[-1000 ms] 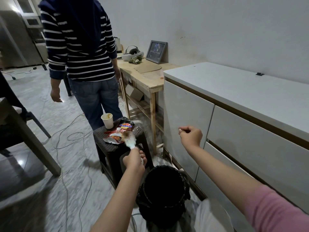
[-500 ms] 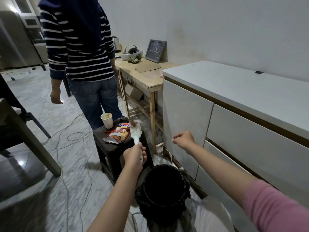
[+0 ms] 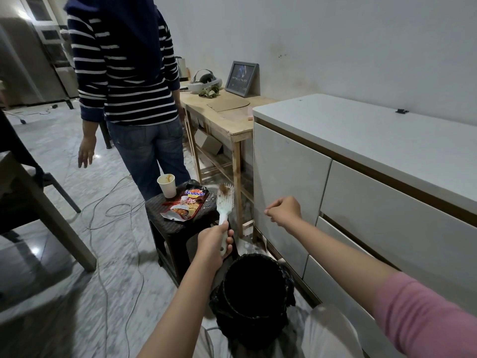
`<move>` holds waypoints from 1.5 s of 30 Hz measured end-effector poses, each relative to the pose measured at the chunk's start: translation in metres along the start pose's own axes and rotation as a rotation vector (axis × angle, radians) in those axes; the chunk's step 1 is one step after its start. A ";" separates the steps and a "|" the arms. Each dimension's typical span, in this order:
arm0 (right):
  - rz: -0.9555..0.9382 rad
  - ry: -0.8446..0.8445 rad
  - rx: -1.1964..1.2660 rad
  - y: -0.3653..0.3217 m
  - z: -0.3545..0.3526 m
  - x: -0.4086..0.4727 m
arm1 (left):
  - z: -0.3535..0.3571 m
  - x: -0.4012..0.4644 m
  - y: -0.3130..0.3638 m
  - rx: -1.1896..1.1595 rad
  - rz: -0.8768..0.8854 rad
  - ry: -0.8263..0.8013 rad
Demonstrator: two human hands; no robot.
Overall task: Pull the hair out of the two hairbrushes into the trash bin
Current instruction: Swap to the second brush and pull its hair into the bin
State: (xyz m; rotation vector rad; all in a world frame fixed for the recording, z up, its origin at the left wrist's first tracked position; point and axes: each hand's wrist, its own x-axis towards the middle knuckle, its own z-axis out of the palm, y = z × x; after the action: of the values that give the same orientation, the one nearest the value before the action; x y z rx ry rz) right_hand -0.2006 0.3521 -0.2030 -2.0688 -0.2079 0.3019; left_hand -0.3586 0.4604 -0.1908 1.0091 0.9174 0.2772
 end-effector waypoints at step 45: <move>-0.383 0.110 0.205 -0.016 0.014 -0.022 | 0.002 -0.007 -0.010 0.035 -0.058 -0.038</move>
State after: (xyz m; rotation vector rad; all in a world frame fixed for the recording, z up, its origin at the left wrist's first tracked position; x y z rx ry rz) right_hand -0.2265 0.3658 -0.1926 -1.7925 -0.4777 -0.0248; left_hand -0.3633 0.4494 -0.1953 1.0147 0.9185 0.1932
